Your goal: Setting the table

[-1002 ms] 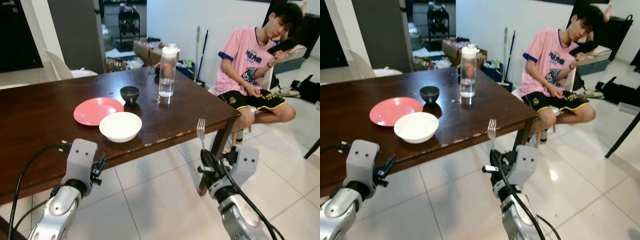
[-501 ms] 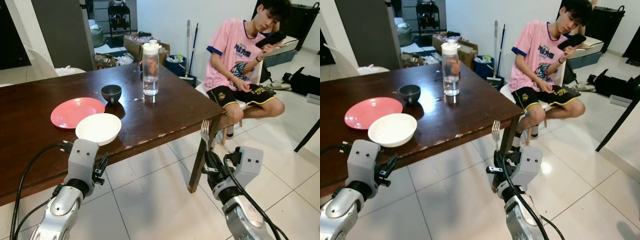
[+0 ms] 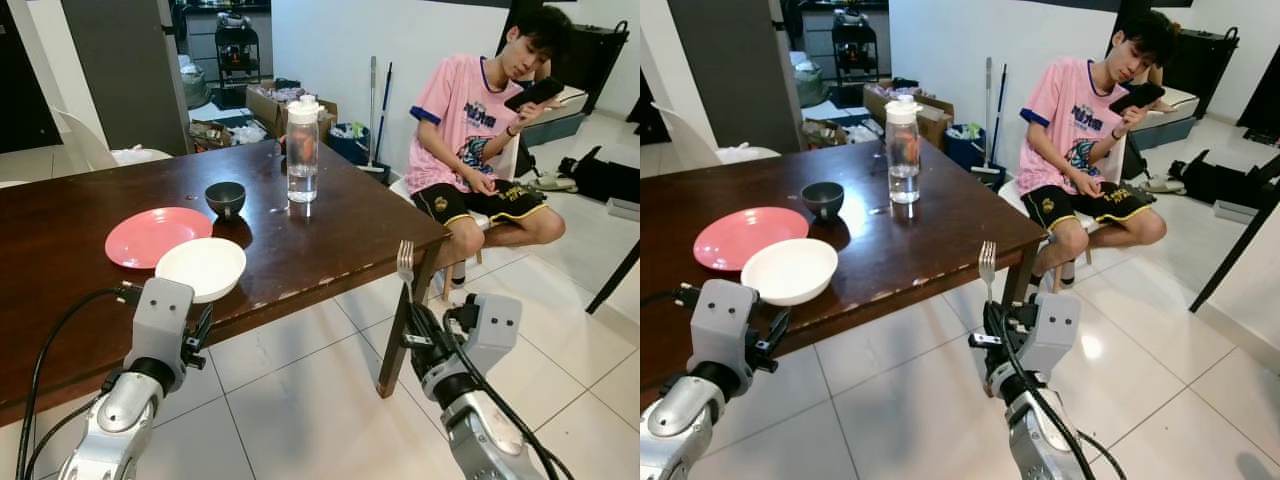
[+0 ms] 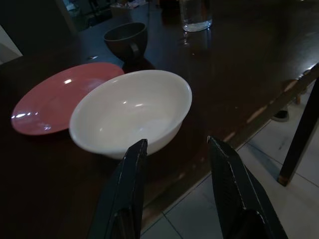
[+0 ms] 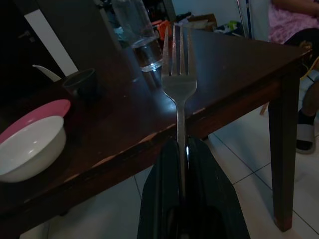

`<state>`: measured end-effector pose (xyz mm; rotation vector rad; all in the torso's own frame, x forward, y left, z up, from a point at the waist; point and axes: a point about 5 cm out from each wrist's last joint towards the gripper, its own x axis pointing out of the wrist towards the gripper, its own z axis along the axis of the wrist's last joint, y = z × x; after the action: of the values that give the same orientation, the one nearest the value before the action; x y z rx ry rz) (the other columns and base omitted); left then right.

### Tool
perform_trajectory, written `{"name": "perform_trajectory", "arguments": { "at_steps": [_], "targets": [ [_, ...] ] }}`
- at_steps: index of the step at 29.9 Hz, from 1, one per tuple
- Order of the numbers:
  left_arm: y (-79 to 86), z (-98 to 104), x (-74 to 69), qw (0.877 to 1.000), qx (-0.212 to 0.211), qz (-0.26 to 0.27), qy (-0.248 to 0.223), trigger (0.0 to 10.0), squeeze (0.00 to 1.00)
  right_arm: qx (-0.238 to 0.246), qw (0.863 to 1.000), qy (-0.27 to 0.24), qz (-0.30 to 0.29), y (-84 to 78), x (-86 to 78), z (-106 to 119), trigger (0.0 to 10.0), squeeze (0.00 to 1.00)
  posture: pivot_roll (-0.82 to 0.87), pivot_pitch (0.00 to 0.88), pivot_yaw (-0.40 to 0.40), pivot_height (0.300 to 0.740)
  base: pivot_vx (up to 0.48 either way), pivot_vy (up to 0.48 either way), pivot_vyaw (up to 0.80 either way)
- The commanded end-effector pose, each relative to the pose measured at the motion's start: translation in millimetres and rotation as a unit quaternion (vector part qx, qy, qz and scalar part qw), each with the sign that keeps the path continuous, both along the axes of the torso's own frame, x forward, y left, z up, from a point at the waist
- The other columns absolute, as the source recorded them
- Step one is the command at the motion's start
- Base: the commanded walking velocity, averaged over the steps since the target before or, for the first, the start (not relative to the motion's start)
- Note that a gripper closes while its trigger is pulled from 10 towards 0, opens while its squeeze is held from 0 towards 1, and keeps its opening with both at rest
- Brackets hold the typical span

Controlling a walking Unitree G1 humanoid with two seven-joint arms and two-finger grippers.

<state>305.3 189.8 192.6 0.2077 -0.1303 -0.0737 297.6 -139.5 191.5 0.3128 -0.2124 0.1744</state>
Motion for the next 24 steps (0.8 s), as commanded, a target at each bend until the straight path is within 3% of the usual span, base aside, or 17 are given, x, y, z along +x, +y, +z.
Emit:
{"name": "perform_trajectory", "arguments": {
  "at_steps": [1, 24],
  "targets": [
    [3.7, -5.9, -0.4, 1.000, 0.006, 0.006, 0.011, 10.0, 0.00, 0.006, 1.000, 0.006, 0.003, 0.5, -1.9, -3.1, 10.0, 0.00, 0.03, 0.115, 0.068, 0.740, 0.480, 0.000, 0.00],
    [5.8, -7.1, 0.7, 1.000, 0.000, 0.015, 0.017, 10.0, 0.00, -0.009, 1.000, 0.004, 0.006, 0.9, -2.5, -3.1, 10.0, 0.00, 0.03, 0.115, 0.069, 0.740, 0.476, 0.000, 0.00]
  ]
}}
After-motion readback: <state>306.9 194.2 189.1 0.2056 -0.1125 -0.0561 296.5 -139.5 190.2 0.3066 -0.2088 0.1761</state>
